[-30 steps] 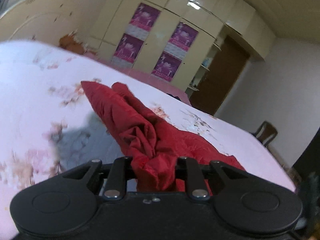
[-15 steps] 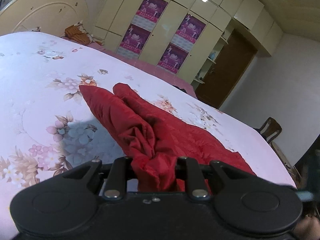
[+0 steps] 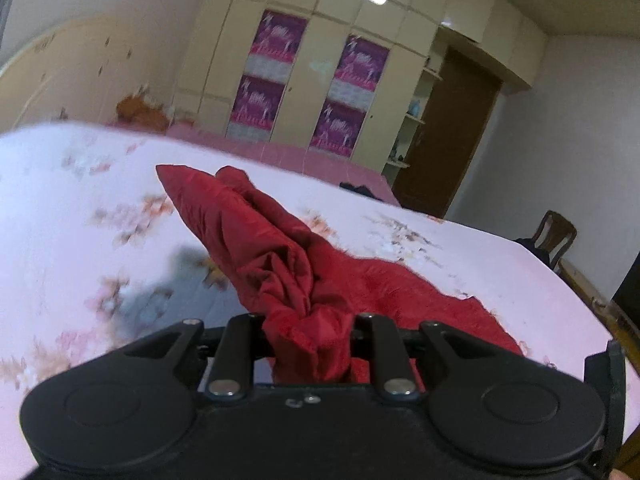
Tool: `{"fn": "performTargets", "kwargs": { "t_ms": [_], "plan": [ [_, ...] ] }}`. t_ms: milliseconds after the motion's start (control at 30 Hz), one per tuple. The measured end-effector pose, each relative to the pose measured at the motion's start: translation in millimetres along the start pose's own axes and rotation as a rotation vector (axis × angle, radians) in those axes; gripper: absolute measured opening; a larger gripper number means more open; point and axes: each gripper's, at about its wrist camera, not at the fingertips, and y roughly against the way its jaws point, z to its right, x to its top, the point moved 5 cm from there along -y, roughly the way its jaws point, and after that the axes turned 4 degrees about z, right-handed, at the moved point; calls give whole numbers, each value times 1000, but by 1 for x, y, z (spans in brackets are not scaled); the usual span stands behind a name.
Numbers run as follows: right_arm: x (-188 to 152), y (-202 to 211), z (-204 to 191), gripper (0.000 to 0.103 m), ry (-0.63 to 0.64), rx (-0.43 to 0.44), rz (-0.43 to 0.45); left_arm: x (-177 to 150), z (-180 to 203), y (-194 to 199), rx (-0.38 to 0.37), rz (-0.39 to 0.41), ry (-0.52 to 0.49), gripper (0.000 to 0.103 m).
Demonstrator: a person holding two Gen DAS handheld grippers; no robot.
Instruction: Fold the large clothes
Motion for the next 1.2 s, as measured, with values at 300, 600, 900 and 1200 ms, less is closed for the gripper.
{"fn": "performTargets", "kwargs": {
  "t_ms": [300,600,900,1200],
  "plan": [
    [58,76,90,0,-52,73,177,7,120,-14,-40,26,-159,19],
    [91,127,202,0,-229,42,270,-58,224,-90,-168,-200,-245,21],
    [113,150,221,89,-222,107,342,-66,233,-80,-423,-329,-128,69],
    [156,101,192,73,-170,277,242,-9,77,-127,-152,-204,108,52]
  ]
}}
